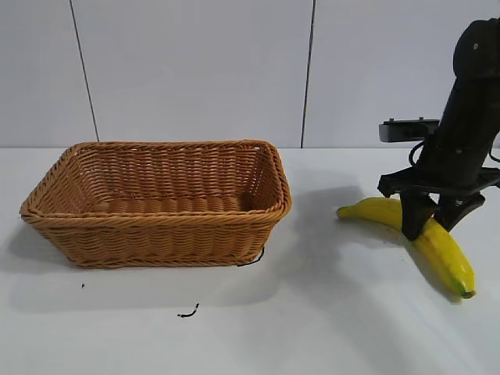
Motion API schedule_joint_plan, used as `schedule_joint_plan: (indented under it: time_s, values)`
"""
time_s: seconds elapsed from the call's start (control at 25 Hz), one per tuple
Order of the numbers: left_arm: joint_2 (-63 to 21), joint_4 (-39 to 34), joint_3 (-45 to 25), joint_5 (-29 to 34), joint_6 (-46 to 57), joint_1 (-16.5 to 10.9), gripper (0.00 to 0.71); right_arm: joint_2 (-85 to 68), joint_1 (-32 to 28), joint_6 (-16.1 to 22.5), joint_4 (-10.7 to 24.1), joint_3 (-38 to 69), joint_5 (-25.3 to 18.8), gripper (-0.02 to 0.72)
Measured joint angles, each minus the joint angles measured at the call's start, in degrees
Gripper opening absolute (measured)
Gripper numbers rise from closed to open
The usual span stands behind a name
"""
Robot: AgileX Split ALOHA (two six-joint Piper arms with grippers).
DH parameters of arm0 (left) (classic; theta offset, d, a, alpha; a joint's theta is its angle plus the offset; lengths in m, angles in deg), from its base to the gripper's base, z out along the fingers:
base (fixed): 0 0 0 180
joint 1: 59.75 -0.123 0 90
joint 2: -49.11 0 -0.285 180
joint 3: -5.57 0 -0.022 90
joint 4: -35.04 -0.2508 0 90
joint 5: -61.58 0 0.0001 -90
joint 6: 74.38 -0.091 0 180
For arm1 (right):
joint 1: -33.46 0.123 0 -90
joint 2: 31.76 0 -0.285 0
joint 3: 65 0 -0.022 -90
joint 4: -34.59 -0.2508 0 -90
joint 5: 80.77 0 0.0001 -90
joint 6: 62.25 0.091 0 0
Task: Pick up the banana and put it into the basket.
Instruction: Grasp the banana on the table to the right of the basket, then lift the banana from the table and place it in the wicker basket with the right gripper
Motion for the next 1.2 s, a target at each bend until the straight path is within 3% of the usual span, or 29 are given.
schedule_joint_plan:
  time_s: [0.36, 0.6, 0.88, 1.2]
  values:
    - [0.0, 0.0, 0.0, 0.0, 0.0, 0.0, 0.635, -2.1, 0.0, 0.1, 2.3, -2.3, -5.5, 0.291]
    - [0.0, 0.0, 0.0, 0.0, 0.0, 0.0, 0.635, -7.3, 0.0, 0.1, 2.4, -12.6, -15.3, 0.291]
    - [0.0, 0.0, 0.0, 0.0, 0.0, 0.0, 0.635, -8.3, 0.9, 2.0, 2.9, -24.8, -22.4, 0.291]
    - [0.0, 0.0, 0.0, 0.0, 0.0, 0.0, 0.635, -8.3, 8.8, 1.6, 3.6, -33.2, -22.5, 0.291]
